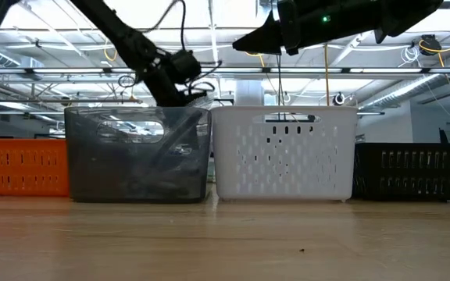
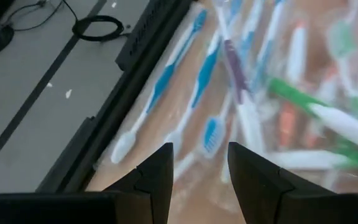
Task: Pick & Place Toothbrushes
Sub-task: Put the blue toothbrush into the right black bin
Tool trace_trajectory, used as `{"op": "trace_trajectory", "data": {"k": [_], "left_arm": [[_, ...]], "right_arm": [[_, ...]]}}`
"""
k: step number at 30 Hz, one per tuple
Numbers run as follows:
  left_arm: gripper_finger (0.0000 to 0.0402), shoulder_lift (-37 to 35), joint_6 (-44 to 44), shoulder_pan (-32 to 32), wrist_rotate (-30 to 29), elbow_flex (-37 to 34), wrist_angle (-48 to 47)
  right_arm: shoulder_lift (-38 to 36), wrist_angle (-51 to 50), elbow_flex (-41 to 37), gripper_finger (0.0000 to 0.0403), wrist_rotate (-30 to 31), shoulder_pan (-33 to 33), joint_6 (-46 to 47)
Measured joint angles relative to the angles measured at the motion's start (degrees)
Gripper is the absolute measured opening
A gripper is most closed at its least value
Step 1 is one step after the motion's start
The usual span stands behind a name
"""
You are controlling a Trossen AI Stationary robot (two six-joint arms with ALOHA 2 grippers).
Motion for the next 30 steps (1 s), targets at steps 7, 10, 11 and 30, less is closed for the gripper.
{"op": "trace_trajectory", "data": {"k": [7, 10, 11, 30], "left_arm": [[0.0152, 4.40, -0.37, 2.67, 6.35, 0.00, 2.95], [0.0152, 5.60, -0.52, 3.11, 9.29, 0.00, 3.99], [0.0152, 5.98, -0.53, 3.17, 9.95, 0.00, 4.43], [0.0001, 6.86, -2.82, 3.82, 14.50, 0.00, 5.09]], "right_arm": [[0.00, -0.12, 0.00, 0.0116, -0.01, -0.05, -0.07], [0.00, -0.31, 0.00, 0.0116, -0.02, -0.49, -0.03], [0.00, -0.31, 0.00, 0.0116, -0.04, -0.66, -0.01], [0.00, -1.86, 0.00, 0.0116, -0.20, -1.84, 1.44]]}}
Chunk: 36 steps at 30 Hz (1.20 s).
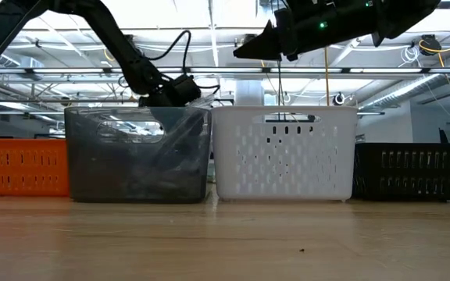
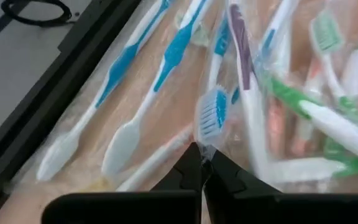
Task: Pick & Place Toothbrushes
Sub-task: Put the blue toothbrush into the right black bin
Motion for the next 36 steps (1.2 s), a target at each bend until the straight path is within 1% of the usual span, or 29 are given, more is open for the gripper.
{"op": "trace_trajectory", "data": {"k": [6, 12, 17, 21, 26, 32, 36], "left_arm": [[0.0000, -5.47, -0.51, -1.37, -0.42, 0.00, -4.02], [0.0000, -12.71, 0.52, -4.09, -4.69, 0.00, -11.70], [0.0000, -18.38, 0.62, -7.96, -5.18, 0.00, -16.15], [0.0000, -22.00, 0.39, -12.35, -7.24, 0.00, -17.28], [0.0000, -25.18, 0.15, -18.57, -8.92, 0.01, -17.37], [0.0000, -26.13, -0.73, -25.04, -15.36, 0.04, -17.77], [0.0000, -26.11, -1.10, -27.96, -18.22, 0.04, -17.50]], "right_arm": [[0.00, -0.10, 0.00, 0.0116, 0.00, 0.00, 0.00], [0.00, -0.34, 0.00, 0.0116, 0.07, 0.00, 0.17], [0.00, -0.47, 0.00, 0.0116, 0.17, -0.54, 0.27], [0.00, -1.72, 0.00, 0.0116, 0.16, -1.91, 1.61], [0.01, -3.09, 0.00, 0.0116, 0.22, -3.11, 1.60], [0.00, -3.35, 0.00, 0.0116, -0.01, -3.37, 1.51], [0.00, -6.52, 0.00, 0.0117, -0.17, -3.26, 1.66]]}}
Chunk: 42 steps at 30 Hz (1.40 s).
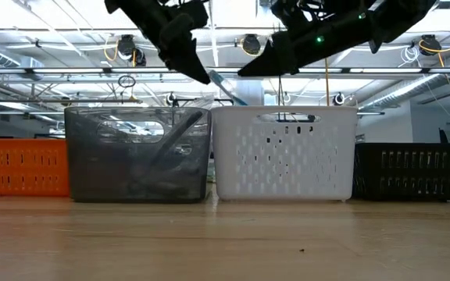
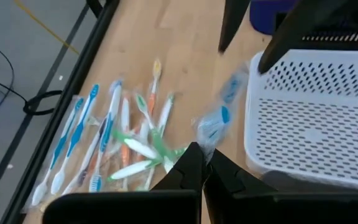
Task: Pick & Place Toothbrushes
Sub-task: Put the blue toothbrush into the right black bin
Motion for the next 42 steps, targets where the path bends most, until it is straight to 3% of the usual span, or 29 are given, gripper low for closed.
{"op": "trace_trajectory", "data": {"k": [18, 21, 24, 27, 35, 42], "left_arm": [[0.0000, 0.00, -0.50, -4.53, -3.03, 0.00, 5.45], [0.0000, 0.00, -0.40, -4.64, -3.05, 0.00, 5.12], [0.0000, 0.00, -0.85, -4.64, -2.91, -0.01, 4.81], [0.0004, 0.00, -1.18, -4.62, -2.98, -0.02, 5.09], [0.0072, -1.19, 1.98, -4.62, -5.49, -0.07, 4.31], [0.0117, -5.57, 1.12, -4.40, -9.26, -0.06, 1.90]], "right_arm": [[1.92, -2.98, -0.02, 0.0114, -1.38, 0.03, 3.14], [2.16, -3.37, -0.02, 0.0087, -1.19, 0.03, 3.70], [2.10, -2.57, -0.02, 0.0029, -0.78, 0.03, 2.35], [2.14, -1.59, -0.02, 0.0028, 0.03, 0.05, 1.75], [0.97, -3.82, -0.02, 0.0028, 0.40, 0.24, 4.74], [-5.76, -12.07, -0.02, 0.0028, 8.01, 4.81, 10.50]]}}
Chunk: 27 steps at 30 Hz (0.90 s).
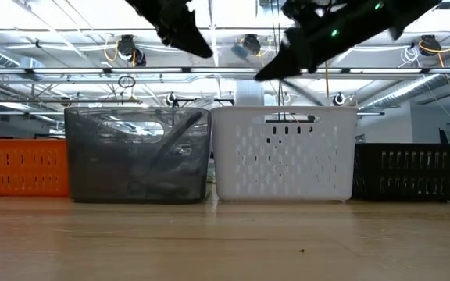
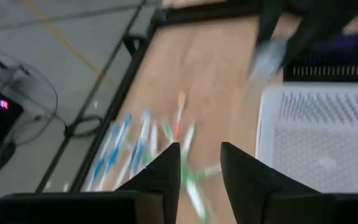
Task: Pick & Place Toothbrushes
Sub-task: Put the blue toothbrush into the right black bin
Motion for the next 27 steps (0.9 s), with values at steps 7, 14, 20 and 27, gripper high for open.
{"op": "trace_trajectory", "data": {"k": [7, 14, 20, 27], "left_arm": [[0.0122, -2.19, -2.28, -0.02, -1.18, -0.01, -1.31], [0.0122, -2.17, -2.46, -0.02, -1.18, 0.00, -2.56], [0.0122, -2.12, -2.66, -0.02, -1.18, 0.00, -3.20], [0.0122, -2.12, -2.66, -0.02, -1.18, 0.00, -4.36]], "right_arm": [[-4.16, -8.22, 0.06, 0.0028, 9.66, 9.31, 11.94], [-4.37, -15.47, 0.02, 0.0028, 16.31, 17.91, 27.64], [-4.27, -22.63, 0.01, 0.0028, 16.18, 23.18, 41.76], [-4.23, -30.11, 0.02, 0.0028, 14.59, 29.32, 57.89]]}}
